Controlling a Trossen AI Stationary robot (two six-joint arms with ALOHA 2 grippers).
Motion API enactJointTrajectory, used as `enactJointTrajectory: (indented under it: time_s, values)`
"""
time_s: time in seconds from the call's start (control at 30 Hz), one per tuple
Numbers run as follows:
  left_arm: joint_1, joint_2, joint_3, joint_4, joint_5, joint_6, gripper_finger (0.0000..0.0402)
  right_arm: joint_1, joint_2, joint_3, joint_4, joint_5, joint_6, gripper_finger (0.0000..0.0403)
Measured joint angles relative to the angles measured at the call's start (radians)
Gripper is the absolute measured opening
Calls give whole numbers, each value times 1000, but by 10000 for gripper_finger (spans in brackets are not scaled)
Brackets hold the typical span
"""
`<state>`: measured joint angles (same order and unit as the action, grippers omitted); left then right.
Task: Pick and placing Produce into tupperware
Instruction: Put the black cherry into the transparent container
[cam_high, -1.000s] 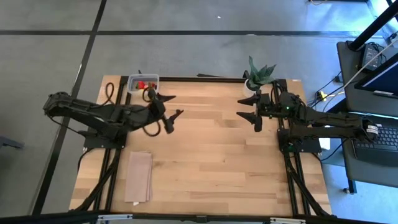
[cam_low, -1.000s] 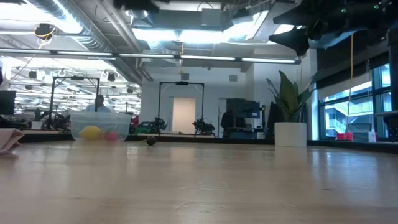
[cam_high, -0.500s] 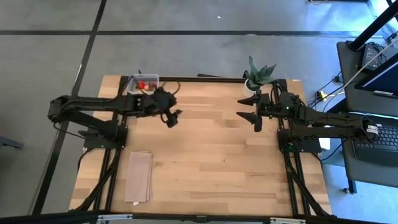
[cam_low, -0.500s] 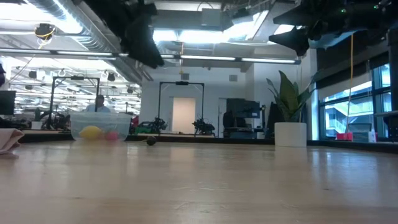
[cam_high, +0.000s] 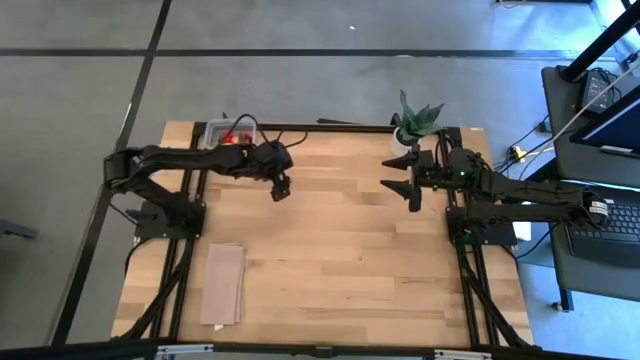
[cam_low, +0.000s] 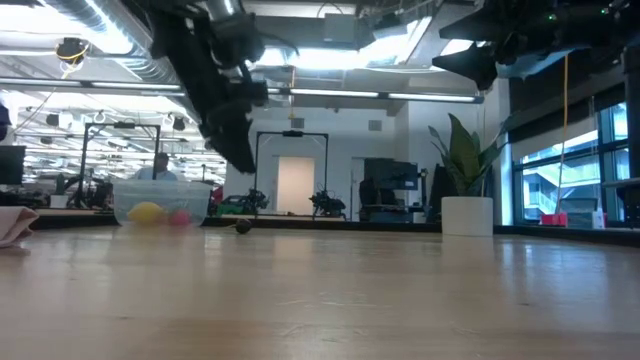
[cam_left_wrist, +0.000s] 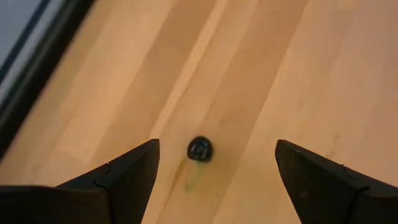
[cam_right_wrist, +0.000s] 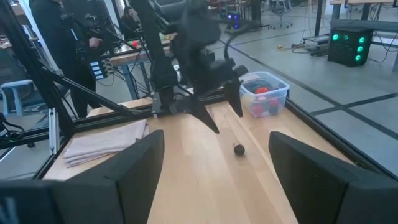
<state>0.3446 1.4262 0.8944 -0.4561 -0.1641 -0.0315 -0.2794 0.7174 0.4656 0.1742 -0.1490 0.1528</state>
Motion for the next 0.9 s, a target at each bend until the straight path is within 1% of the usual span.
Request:
enactJointTrajectory:
  time_s: [0.13, 0.3, 0.37, 0.47, 0.6, 0.9]
  values:
    - [26, 64, 0, 3, 3, 18, 314, 0, 0, 0, 0, 0, -1, 291]
    - [43, 133, 0, 23, 3, 90, 314, 0, 0, 0, 0, 0, -4, 291]
    - [47, 152, 0, 42, 19, 109, 314, 0, 0, 0, 0, 0, -4, 291]
    - [59, 182, 0, 65, 49, 114, 314, 0, 0, 0, -6, 0, -4, 291]
    - [83, 222, 0, 69, 56, 114, 314, 0, 0, 0, -20, 0, -4, 291]
    - [116, 253, 0, 111, 56, 112, 314, 0, 0, 0, -23, 0, -8, 292]
